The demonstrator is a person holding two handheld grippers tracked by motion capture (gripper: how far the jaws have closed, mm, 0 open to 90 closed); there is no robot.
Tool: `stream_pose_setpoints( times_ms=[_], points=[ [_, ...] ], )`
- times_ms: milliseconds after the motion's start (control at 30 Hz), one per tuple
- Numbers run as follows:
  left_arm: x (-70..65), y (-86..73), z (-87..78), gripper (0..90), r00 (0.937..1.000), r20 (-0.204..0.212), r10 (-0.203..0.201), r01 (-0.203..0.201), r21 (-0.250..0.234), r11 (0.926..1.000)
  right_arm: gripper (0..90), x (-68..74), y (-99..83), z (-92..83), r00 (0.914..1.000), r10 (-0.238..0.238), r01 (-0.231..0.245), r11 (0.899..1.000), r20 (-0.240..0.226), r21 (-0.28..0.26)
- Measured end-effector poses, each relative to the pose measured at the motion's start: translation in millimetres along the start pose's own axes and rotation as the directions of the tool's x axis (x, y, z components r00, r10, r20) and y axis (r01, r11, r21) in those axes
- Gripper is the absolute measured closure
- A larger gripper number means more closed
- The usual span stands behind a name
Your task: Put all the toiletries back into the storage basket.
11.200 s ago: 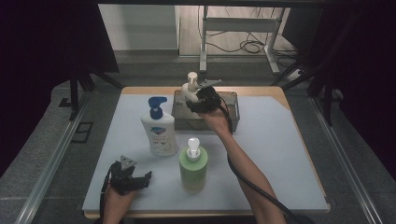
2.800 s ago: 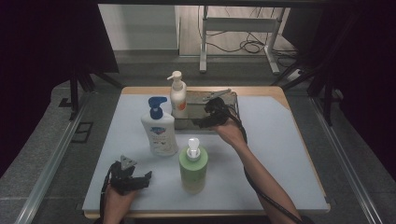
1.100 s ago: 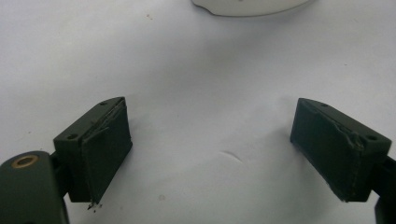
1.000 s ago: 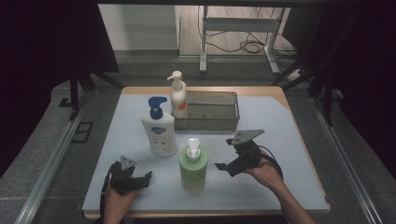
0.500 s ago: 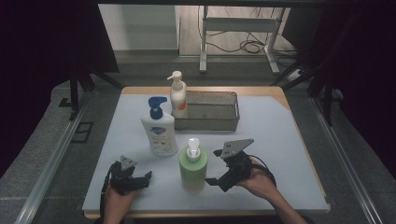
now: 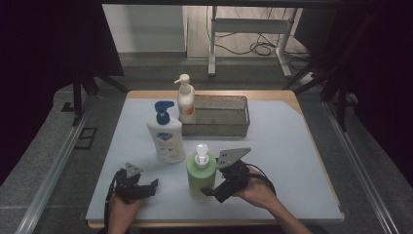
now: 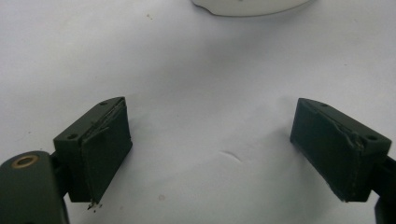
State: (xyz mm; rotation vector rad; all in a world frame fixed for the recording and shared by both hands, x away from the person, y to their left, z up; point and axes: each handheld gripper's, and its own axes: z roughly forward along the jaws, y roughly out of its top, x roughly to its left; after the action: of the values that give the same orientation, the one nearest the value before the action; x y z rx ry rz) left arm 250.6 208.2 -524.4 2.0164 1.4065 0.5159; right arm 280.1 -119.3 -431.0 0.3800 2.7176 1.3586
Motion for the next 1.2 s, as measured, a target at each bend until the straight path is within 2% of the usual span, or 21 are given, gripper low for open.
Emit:
stream_pose_setpoints(
  times_ms=[333, 667, 1000, 1200],
  points=[
    [0.1, 0.0, 0.0, 11.9, 1.0000, 0.000, 0.000, 0.000, 0.000, 1.0000, 6.2, 3.2, 9.2, 11.5, 0.9999, -0.016, 0.016, 1.000, 0.006, -0.013],
    [0.1, 0.0, 0.0, 11.9, 1.0000, 0.000, 0.000, 0.000, 0.000, 1.0000, 10.9, 2.5, 11.9, 13.9, 0.9994, -0.027, 0.027, 0.999, 0.021, -0.027],
    [0.1, 0.1, 0.0, 11.9, 1.0000, 0.000, 0.000, 0.000, 0.000, 1.0000, 11.5, 5.3, 13.9, 12.5, 0.9982, -0.006, 0.007, 1.000, 0.060, -0.008],
    [0.3, 0.1, 0.1, 11.9, 1.0000, 0.000, 0.002, -0.002, 0.000, 1.0000, 11.5, 0.4, 16.4, 7.3, 0.9955, 0.009, -0.007, 1.000, 0.094, -0.016]
  ],
)
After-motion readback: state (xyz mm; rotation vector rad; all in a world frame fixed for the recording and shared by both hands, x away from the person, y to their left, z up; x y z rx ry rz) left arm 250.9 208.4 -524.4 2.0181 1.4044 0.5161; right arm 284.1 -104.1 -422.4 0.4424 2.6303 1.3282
